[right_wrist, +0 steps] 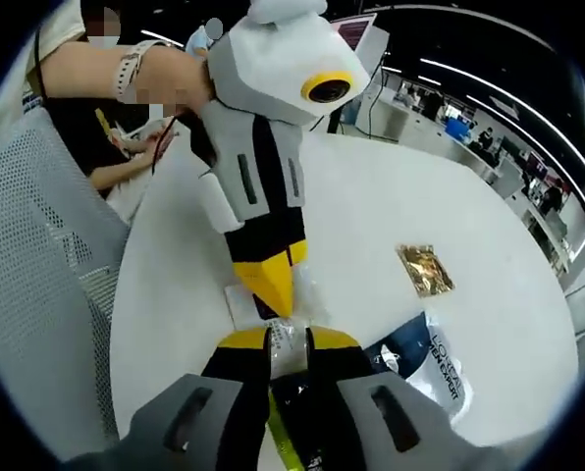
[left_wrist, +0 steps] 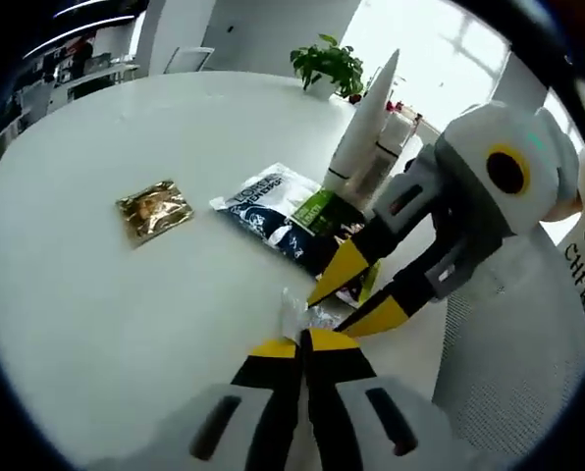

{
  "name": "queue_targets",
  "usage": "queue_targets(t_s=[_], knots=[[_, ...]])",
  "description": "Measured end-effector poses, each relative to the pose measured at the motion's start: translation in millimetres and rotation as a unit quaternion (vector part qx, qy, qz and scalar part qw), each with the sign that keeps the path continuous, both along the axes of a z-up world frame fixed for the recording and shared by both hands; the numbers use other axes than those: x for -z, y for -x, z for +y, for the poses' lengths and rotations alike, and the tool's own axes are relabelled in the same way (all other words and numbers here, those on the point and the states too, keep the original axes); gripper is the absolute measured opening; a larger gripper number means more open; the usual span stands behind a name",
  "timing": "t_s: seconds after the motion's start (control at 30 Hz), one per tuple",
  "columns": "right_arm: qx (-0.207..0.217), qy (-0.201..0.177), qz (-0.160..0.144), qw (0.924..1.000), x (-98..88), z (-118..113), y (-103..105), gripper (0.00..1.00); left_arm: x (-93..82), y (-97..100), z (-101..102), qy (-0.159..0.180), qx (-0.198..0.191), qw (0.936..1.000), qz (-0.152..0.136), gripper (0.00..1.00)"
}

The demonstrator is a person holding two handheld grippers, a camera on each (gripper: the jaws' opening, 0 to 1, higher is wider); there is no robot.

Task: Arrange the skincare products in the storage area until every visible bottle or jar stands upright without overlapping.

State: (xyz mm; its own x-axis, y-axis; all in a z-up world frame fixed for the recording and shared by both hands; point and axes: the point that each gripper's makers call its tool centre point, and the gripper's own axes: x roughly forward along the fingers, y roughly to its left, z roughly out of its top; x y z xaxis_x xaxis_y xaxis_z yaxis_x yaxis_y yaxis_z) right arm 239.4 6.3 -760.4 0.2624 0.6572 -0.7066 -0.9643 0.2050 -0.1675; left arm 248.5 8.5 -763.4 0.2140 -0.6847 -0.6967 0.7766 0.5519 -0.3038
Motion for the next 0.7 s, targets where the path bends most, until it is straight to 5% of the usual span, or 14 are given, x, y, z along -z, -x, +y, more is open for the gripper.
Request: queue_targets(t_s=[0.23,0.7], knots=[[0.009,-0.001,0.018,0.9998,2.9,-2,-1,0.14,-1.5,-2.2,-1,-0.009,0.015,0.9997,-0.019,0.01],[0.022,-0.005,0.045,0.9987,5.9,-3,-2,0.15,-17.9,-13.5,24,-0.069,0.036,0.9888,-0.127,0.13]])
